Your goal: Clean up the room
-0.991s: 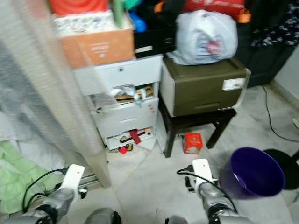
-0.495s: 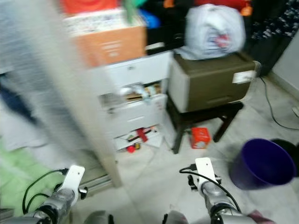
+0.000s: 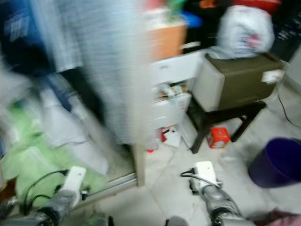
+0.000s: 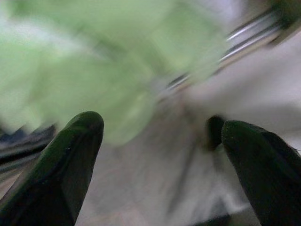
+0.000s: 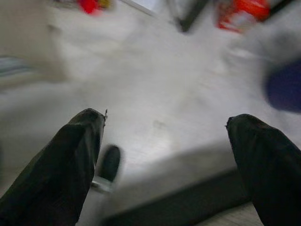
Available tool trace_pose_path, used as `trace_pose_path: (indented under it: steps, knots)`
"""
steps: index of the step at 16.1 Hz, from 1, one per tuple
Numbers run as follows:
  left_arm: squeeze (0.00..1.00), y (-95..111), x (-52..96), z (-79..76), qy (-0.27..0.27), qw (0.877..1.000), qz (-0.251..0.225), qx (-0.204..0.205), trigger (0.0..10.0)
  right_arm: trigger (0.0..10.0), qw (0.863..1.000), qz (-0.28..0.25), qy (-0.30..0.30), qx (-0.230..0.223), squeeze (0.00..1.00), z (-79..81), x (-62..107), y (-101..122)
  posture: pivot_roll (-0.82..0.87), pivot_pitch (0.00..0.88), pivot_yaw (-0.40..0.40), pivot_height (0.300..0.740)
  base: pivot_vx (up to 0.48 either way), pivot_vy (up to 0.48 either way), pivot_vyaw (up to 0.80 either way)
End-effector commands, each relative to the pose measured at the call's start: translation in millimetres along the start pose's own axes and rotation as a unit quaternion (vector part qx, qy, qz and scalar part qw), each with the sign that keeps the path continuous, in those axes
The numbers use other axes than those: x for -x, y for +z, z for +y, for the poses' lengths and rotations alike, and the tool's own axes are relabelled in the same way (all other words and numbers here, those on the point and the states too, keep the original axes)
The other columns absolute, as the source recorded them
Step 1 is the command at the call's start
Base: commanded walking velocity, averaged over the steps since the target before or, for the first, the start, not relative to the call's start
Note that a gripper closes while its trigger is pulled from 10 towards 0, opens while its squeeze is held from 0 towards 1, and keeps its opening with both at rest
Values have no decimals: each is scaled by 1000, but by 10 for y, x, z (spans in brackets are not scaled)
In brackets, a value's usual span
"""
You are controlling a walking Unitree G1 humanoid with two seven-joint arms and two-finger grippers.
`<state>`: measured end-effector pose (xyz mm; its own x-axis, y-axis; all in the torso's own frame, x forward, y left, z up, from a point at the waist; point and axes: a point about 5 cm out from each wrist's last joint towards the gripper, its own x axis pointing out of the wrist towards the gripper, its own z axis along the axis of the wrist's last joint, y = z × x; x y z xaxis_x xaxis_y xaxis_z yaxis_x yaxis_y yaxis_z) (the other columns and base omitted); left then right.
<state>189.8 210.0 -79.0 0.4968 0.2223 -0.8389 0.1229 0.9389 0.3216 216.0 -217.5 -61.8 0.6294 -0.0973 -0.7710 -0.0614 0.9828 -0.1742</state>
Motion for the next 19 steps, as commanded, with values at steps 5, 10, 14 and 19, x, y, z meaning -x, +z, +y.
trace_pose_path:
  steps: [5, 10, 14, 19]
  knots:
    - [0, 28, -8, 177, 20, 1000, -16, 10, 10000, 10000, 1000, -7, -13, -6, 0, -75, 4, 21, -15, 0, 3, 740, 0, 58, 0]
    - [0, -26, -5, 435, 37, 999, -17, 18, 10000, 10000, 1000, -13, -12, 14, 0, -80, 1, 52, -13, 0, 5, 740, 0, 0, 581]
    - [0, -86, 6, 574, 49, 998, -12, 25, 10000, 10000, 1000, -13, -11, 15, 0, -96, 3, 50, -14, 0, -2, 740, 0, 120, 295]
    - [0, -213, 19, 586, 49, 999, -2, 23, 10000, 10000, 1000, -14, -13, 16, 0, -104, 4, 51, -15, 0, -4, 740, 0, 480, 0]
